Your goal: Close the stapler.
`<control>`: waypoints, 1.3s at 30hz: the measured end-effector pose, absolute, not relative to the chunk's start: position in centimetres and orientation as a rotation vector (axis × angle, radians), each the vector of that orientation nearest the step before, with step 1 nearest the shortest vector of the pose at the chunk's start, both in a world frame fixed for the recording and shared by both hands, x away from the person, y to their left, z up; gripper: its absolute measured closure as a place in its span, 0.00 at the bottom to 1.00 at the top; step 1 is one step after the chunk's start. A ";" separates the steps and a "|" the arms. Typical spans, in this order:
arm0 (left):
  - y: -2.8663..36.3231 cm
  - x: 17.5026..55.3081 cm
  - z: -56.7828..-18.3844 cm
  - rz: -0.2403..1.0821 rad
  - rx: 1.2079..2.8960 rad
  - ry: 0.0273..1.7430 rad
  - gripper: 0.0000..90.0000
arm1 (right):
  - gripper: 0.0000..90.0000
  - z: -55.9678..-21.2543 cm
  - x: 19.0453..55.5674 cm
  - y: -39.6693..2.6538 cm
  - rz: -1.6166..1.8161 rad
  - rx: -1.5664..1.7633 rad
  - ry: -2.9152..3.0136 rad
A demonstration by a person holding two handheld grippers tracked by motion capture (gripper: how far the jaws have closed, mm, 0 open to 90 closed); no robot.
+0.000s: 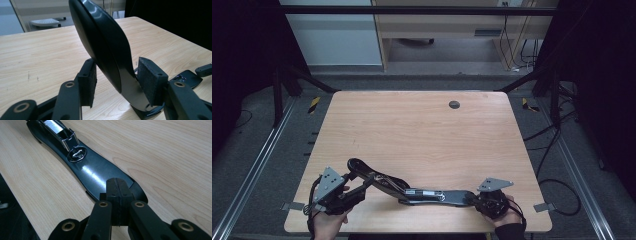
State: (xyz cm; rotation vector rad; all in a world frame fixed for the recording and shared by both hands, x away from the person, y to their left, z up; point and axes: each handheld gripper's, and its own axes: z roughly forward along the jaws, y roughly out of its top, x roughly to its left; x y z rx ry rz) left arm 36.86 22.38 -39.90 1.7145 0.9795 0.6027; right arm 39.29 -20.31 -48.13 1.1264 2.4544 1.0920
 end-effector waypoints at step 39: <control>20.9 36.6 -38.9 0.612 1.728 0.965 0.60 | 1.00 -48.4 39.7 -20.6 1.069 1.142 2.486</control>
